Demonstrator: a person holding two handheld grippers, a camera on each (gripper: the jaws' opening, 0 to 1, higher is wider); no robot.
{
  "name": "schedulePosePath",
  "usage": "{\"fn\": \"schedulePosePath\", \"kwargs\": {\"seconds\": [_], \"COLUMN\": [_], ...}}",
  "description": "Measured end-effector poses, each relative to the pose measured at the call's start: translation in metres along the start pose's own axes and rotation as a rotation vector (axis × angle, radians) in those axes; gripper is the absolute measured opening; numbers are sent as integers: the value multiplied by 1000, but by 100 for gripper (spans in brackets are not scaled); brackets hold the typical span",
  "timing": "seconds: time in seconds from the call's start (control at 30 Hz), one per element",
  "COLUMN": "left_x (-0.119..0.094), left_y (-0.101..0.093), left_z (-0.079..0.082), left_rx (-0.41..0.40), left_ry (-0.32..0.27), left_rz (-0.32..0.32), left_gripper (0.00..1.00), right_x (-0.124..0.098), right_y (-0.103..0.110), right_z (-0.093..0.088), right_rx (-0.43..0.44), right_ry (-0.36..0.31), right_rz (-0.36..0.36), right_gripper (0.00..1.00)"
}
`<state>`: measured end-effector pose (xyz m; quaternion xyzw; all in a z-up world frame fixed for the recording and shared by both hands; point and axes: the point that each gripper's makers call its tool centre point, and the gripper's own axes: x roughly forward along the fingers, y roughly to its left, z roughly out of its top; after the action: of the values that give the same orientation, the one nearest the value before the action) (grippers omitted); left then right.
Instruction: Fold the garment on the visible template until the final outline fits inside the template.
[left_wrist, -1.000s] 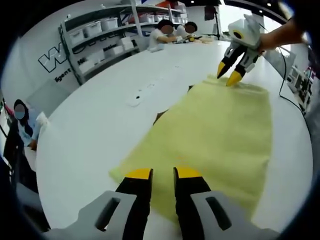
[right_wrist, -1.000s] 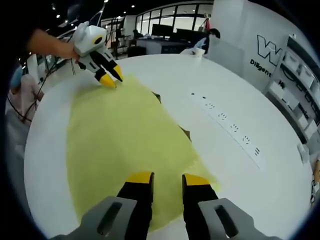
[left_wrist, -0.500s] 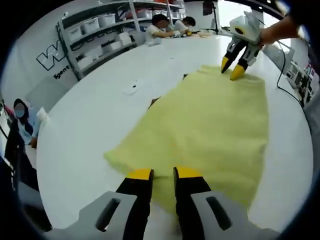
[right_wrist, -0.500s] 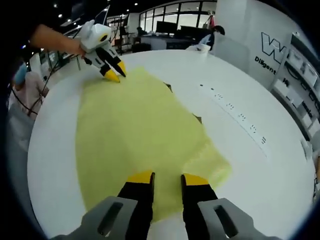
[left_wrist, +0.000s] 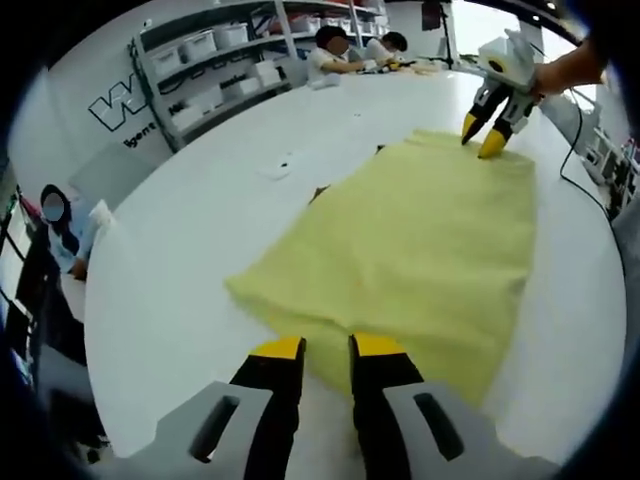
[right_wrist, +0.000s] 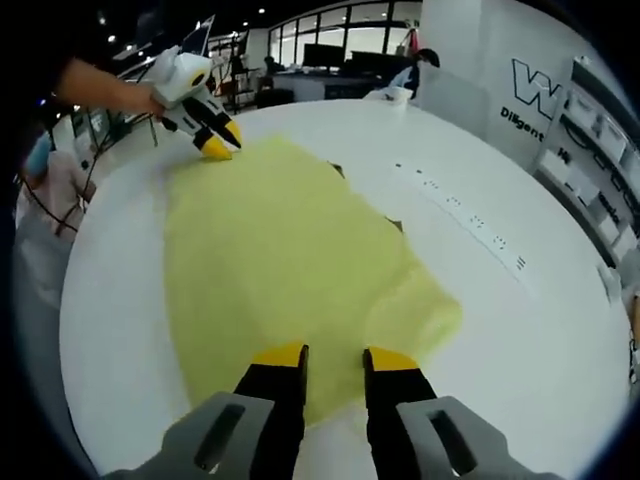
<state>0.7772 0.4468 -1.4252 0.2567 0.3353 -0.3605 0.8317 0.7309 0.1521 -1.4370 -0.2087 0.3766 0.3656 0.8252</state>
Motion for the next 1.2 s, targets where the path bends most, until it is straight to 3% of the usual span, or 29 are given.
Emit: {"fn": "schedulePosePath", "kwargs": {"seconds": [0.43, 0.63, 1.2], "left_x": [-9, -8, -7], "left_y": [1, -4, -10], "left_z": [-13, -14, -21], "left_rx": [-74, -108, -201], "left_ry": [29, 33, 66], "left_rz": [27, 13, -6], "left_gripper": [21, 18, 5], "right_x": [-20, -20, -17], "right_y": [-9, -5, 5], "right_z": [-17, -23, -29], "right_rx": [88, 152, 176], "right_ry": [8, 9, 46], "right_rz": [-66, -58, -30], "right_gripper": [17, 14, 0]}}
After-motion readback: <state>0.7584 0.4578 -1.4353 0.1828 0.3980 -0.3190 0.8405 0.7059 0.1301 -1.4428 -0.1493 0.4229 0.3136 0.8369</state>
